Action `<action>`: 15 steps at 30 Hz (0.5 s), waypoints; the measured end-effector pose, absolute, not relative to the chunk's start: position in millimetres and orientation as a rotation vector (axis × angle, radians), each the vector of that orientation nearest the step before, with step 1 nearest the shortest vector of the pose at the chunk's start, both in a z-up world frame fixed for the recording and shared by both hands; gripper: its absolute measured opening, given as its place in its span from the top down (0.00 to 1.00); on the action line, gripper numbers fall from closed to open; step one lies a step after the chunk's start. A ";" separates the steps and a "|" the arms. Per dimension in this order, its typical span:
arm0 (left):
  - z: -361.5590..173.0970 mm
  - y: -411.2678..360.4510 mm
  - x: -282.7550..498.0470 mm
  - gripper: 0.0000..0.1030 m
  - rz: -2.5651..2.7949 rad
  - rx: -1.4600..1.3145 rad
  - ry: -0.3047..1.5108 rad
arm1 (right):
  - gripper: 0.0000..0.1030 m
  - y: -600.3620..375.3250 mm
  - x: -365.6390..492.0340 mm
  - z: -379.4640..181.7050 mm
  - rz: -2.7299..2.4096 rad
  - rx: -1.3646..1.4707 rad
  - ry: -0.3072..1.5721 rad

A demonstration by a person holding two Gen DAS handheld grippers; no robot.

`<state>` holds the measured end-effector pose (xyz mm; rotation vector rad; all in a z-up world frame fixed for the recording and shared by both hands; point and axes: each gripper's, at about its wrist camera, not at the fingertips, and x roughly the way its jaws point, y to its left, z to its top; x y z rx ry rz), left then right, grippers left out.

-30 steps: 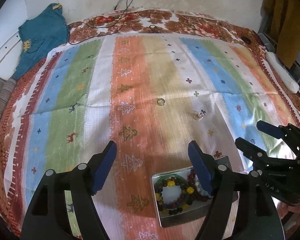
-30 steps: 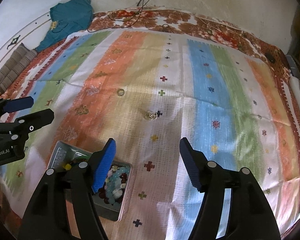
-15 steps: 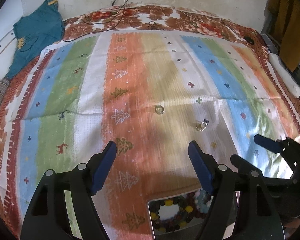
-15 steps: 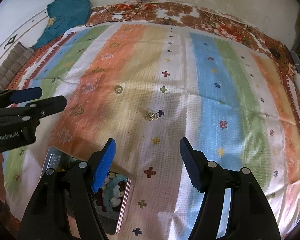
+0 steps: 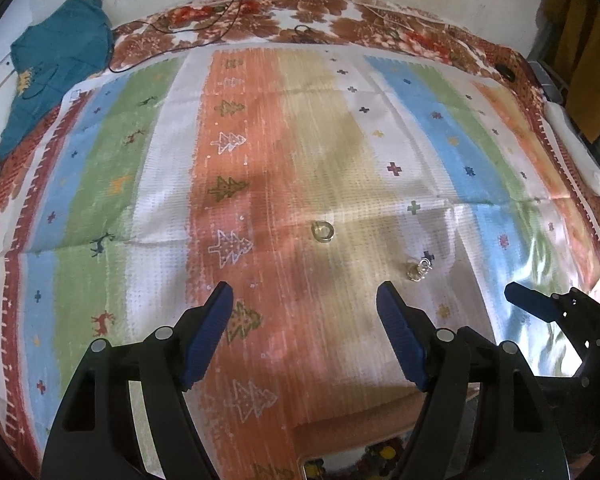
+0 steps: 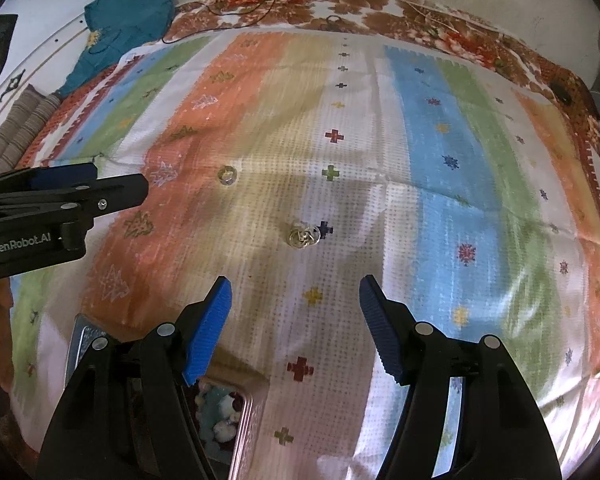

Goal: Organize jewelry
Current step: 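Move both tools to the silver ring and the small gold charm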

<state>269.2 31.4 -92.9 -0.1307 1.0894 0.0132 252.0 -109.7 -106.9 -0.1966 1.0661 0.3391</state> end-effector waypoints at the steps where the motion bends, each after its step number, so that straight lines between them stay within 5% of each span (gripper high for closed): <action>1: -95.5 32.1 272.4 0.28 0.010 -0.132 1.096 | 0.36 -108.7 254.2 -109.2 0.339 -0.199 1.070; 15: -127.9 30.7 313.5 0.29 -0.023 -0.134 1.148 | 0.36 -101.1 279.8 -132.5 0.326 -0.202 1.094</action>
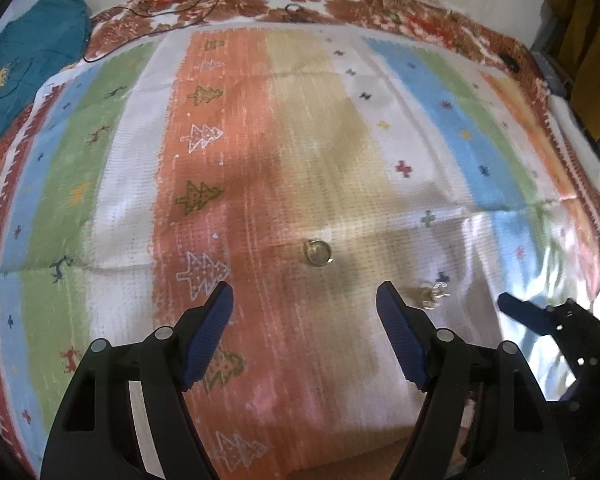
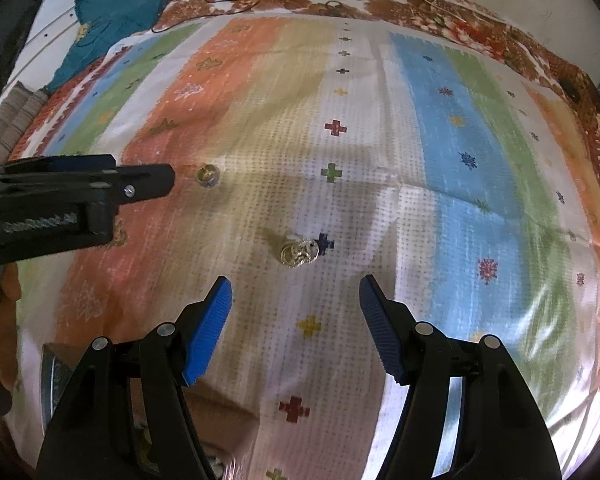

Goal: Organize jewelry
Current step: 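Move both tools to the silver ring and the small gold charm, then grasp the silver ring with the left tool while the right tool grasps the gold charm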

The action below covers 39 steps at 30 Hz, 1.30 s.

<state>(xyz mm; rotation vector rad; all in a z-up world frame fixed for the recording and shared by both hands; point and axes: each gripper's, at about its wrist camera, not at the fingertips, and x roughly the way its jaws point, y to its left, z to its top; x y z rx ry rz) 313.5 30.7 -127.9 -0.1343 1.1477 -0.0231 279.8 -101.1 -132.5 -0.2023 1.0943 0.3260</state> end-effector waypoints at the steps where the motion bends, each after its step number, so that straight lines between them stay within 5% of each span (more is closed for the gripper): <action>1: -132.7 32.6 316.6 0.30 -0.019 -0.135 1.160 | 0.36 -100.3 281.2 -134.1 0.327 -0.202 1.096; 16: -156.5 31.7 340.0 0.35 -0.031 -0.124 1.200 | 0.36 -94.8 304.8 -151.3 0.309 -0.222 1.131; 24: -166.0 30.8 356.7 0.52 -0.059 -0.164 1.239 | 0.36 -93.0 312.6 -160.9 0.307 -0.236 1.150; 30: -170.5 29.5 358.5 0.56 -0.072 -0.175 1.260 | 0.42 -89.2 317.8 -164.1 0.296 -0.256 1.159; 39: -172.7 22.3 363.1 0.78 -0.058 -0.160 1.269 | 0.64 -86.8 318.3 -164.6 0.292 -0.261 1.188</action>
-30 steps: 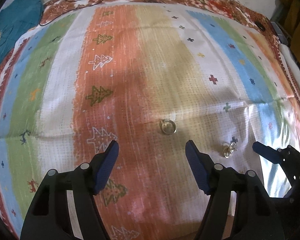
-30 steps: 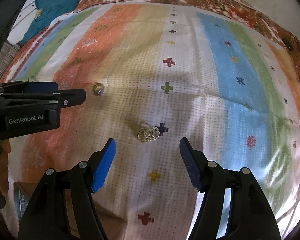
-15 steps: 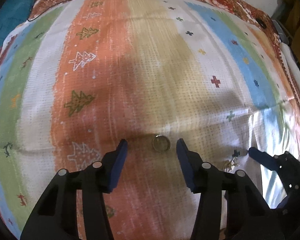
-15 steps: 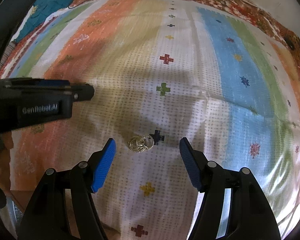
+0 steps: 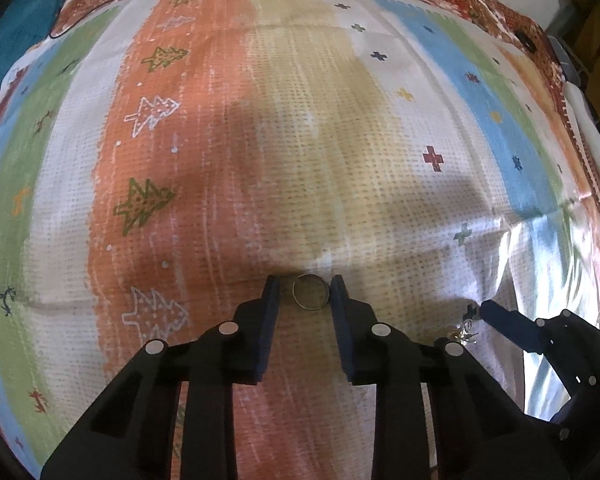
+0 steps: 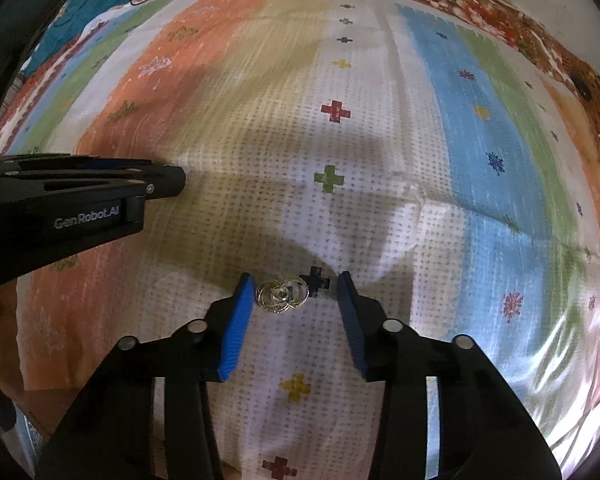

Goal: Organize jewelry
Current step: 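Grasp the silver ring with the left tool while the right tool grasps the gold charm, then carry the ring and gold charm over the silver tin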

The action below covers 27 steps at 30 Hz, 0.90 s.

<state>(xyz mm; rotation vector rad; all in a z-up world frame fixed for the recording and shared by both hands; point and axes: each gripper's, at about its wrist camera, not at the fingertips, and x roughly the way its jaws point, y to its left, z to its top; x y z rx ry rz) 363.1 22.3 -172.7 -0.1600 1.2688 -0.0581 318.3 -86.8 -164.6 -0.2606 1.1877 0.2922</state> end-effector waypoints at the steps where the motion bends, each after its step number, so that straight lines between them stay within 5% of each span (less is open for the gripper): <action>1: -173.0 20.2 362.6 0.82 -0.063 -0.157 1.270 | 0.69 -86.3 317.9 -164.8 0.297 -0.261 1.190; 8: -171.4 12.8 358.0 0.82 -0.088 -0.145 1.258 | 0.86 -86.1 315.6 -164.0 0.309 -0.253 1.193; 27: -143.4 19.3 329.8 0.82 -0.058 -0.104 1.230 | 0.86 -90.9 293.5 -136.4 0.322 -0.252 1.133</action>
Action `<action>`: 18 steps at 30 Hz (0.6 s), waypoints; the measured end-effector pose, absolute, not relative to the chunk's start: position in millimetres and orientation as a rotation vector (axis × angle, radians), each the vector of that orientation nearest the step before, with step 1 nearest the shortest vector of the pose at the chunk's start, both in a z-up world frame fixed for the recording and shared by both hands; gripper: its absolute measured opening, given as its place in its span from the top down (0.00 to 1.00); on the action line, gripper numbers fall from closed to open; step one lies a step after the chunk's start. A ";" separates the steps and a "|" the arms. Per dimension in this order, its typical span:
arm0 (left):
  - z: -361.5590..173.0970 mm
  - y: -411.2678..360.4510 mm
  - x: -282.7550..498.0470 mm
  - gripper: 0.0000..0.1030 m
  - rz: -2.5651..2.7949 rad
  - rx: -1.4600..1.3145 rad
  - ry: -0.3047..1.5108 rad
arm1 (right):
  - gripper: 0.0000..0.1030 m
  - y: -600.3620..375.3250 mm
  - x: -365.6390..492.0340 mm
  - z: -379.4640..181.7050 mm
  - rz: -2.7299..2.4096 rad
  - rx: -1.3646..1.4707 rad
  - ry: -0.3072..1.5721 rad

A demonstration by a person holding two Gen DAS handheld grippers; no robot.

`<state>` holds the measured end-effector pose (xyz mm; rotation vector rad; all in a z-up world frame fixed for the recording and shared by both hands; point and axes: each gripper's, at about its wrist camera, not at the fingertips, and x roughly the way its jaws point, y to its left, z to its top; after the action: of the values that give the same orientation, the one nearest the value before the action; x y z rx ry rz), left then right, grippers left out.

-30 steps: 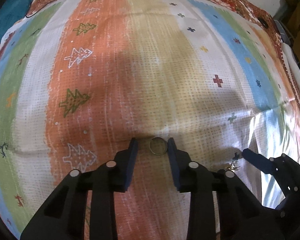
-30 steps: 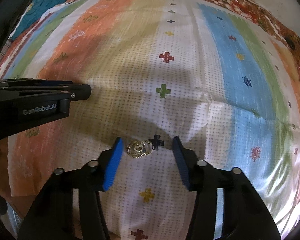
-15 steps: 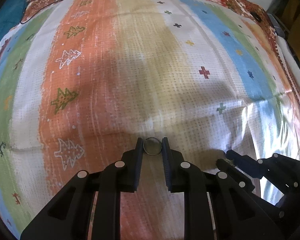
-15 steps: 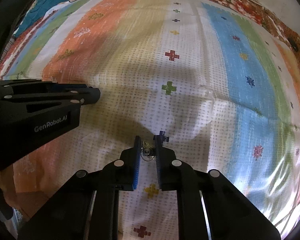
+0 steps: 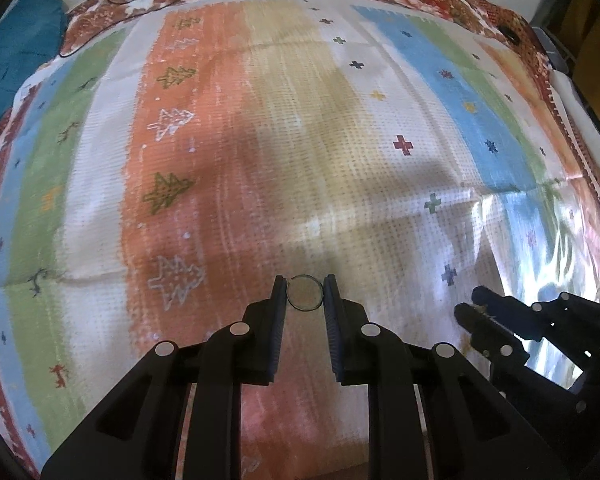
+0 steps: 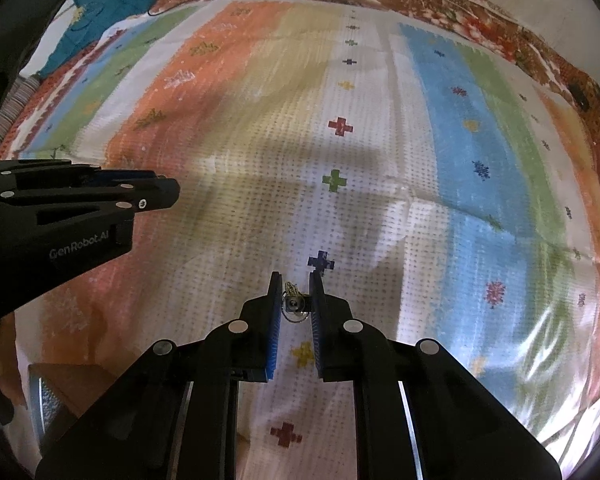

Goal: Organize jewelry
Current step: 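Carry the ring and gold charm over the silver tin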

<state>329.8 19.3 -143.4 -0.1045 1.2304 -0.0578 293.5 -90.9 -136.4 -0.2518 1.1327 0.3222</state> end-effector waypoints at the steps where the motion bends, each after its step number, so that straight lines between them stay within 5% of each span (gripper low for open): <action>1: -141.5 19.7 327.5 0.82 -0.054 -0.103 1.230 | 0.86 -90.8 291.9 -135.1 0.323 -0.253 1.130; 18: -114.6 20.8 303.8 0.82 -0.014 -0.079 1.212 | 0.86 -87.6 267.8 -114.4 0.331 -0.267 1.077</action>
<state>303.8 20.8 -114.6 -0.0792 1.2121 -0.0141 267.8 -87.6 -114.4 -0.2668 1.0771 0.3305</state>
